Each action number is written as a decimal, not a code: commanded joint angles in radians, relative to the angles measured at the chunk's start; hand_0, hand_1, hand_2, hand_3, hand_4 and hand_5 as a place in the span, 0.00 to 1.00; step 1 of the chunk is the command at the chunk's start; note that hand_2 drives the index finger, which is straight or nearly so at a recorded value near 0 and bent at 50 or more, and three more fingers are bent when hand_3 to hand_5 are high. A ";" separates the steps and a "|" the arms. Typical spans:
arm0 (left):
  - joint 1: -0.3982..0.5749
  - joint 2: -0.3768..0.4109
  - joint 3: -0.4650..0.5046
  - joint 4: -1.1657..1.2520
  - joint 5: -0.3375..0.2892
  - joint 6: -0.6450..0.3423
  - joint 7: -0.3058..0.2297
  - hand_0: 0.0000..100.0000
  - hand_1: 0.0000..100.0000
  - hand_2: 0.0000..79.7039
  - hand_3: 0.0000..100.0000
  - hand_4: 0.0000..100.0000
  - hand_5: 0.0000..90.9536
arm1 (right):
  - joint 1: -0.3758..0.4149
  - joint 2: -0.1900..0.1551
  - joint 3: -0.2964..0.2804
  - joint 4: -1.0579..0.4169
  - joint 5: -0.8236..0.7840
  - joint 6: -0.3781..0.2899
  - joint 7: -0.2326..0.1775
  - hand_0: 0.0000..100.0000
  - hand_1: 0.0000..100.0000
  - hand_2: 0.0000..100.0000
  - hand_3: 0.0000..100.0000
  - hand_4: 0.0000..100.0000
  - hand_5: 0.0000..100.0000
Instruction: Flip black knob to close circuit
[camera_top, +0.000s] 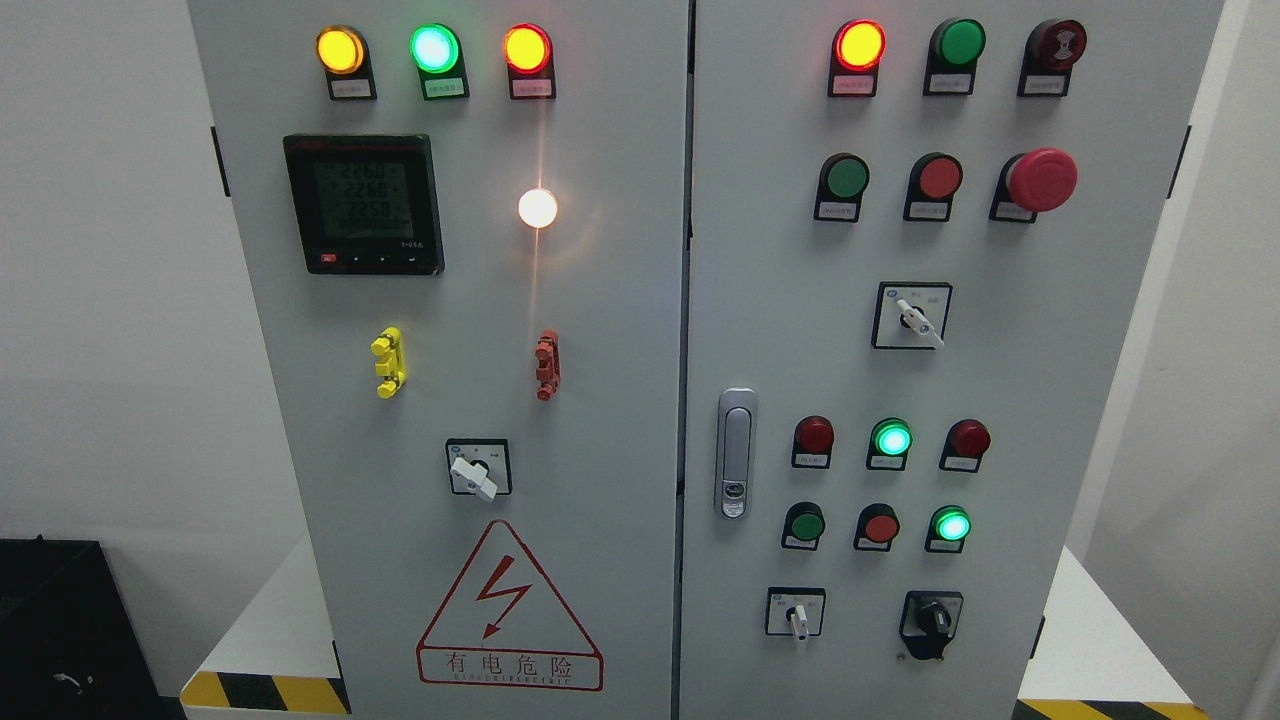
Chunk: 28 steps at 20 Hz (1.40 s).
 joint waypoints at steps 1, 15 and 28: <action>0.000 0.000 0.000 0.000 0.000 0.000 0.001 0.12 0.56 0.00 0.00 0.00 0.00 | 0.003 0.005 -0.004 -0.104 0.032 0.022 0.000 0.00 0.10 0.00 0.00 0.00 0.00; 0.000 0.000 0.000 0.000 0.000 0.000 0.001 0.12 0.56 0.00 0.00 0.00 0.00 | 0.011 -0.018 -0.205 -0.637 0.566 0.140 -0.051 0.00 0.12 0.01 0.07 0.05 0.00; 0.000 0.000 0.000 0.000 0.000 0.000 0.001 0.12 0.56 0.00 0.00 0.00 0.00 | 0.011 0.014 -0.272 -1.132 1.014 0.140 -0.048 0.00 0.04 0.60 0.78 0.66 0.58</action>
